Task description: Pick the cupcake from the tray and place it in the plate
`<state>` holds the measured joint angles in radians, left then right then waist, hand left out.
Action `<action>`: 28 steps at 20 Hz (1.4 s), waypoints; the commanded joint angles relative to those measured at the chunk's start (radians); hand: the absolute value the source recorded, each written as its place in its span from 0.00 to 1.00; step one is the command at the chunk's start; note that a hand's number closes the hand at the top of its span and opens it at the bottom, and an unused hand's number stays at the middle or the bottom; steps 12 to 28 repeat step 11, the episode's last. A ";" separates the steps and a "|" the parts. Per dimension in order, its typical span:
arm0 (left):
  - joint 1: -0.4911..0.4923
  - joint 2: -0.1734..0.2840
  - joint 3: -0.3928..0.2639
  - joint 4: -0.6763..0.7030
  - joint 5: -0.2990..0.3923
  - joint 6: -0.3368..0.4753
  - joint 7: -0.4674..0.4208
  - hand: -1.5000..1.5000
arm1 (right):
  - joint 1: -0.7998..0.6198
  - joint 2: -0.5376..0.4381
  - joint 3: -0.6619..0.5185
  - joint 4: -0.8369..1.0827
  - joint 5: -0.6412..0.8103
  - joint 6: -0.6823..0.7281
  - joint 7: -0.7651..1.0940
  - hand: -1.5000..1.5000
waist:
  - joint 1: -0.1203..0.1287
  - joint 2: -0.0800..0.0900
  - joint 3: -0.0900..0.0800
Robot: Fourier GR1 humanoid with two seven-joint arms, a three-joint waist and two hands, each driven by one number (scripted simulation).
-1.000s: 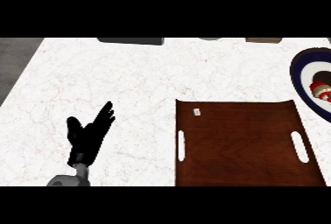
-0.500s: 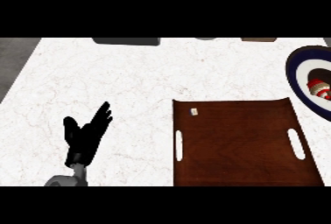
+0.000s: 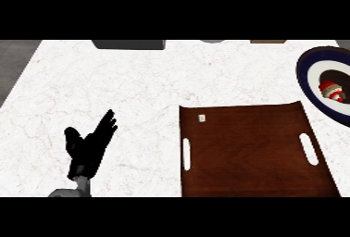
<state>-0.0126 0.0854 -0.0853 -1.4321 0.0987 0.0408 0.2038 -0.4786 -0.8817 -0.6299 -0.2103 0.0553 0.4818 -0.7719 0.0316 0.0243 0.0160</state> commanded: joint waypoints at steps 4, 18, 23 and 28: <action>0.031 -0.009 -0.015 -0.012 -0.003 -0.002 0.002 0.50 | 0.115 0.006 0.040 -0.038 0.033 0.116 -0.178 0.00 | -0.002 -0.003 0.000; 0.049 0.021 -0.002 -0.028 0.009 -0.025 0.015 0.50 | 0.178 0.033 0.053 -0.057 0.030 0.092 -0.235 0.00 | -0.003 -0.010 -0.001; 0.049 0.021 -0.002 -0.028 0.009 -0.025 0.015 0.50 | 0.178 0.033 0.053 -0.057 0.030 0.092 -0.235 0.00 | -0.003 -0.010 -0.001; 0.049 0.021 -0.002 -0.028 0.009 -0.025 0.015 0.50 | 0.178 0.033 0.053 -0.057 0.030 0.092 -0.235 0.00 | -0.003 -0.010 -0.001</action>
